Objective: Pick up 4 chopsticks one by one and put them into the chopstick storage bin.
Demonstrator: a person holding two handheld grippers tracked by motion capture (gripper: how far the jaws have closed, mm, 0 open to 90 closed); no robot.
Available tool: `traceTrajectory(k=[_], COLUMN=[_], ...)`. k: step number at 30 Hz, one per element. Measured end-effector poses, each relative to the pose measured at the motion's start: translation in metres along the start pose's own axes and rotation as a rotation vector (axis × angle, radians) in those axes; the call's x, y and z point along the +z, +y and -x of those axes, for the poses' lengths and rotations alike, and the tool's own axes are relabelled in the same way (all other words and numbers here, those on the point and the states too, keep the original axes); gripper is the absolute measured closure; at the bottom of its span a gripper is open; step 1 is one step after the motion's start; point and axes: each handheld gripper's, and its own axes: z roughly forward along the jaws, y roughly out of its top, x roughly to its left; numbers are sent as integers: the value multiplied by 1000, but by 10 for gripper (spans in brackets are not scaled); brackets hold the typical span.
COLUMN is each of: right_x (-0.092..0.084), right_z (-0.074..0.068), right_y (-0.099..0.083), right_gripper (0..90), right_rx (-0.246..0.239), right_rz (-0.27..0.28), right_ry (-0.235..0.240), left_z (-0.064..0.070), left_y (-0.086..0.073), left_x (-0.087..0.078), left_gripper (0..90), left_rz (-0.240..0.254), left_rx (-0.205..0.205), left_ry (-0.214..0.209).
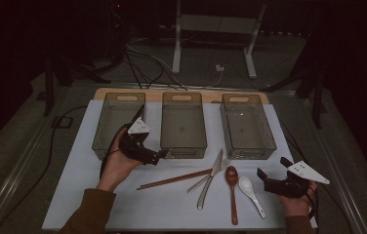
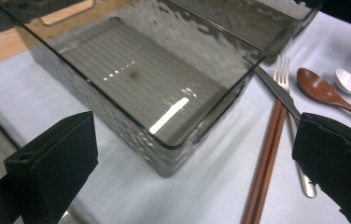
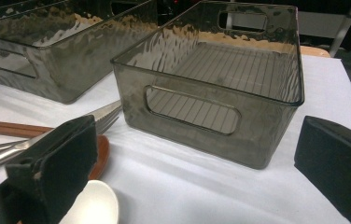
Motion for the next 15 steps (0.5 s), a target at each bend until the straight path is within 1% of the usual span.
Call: traceTrajectory(k=[6, 15], right_x=[-1, 0], right_z=[0, 0], right_y=[0, 0], right_gripper=[0, 0], right_rx=[1, 1], right_rz=[2, 2], right_ry=[-1, 0], left_z=[7, 15], left_y=[-3, -6], left_x=[8, 18], left_gripper=[13, 13], left_rz=[-25, -73], left_rx=[13, 38], left_ry=[-12, -33])
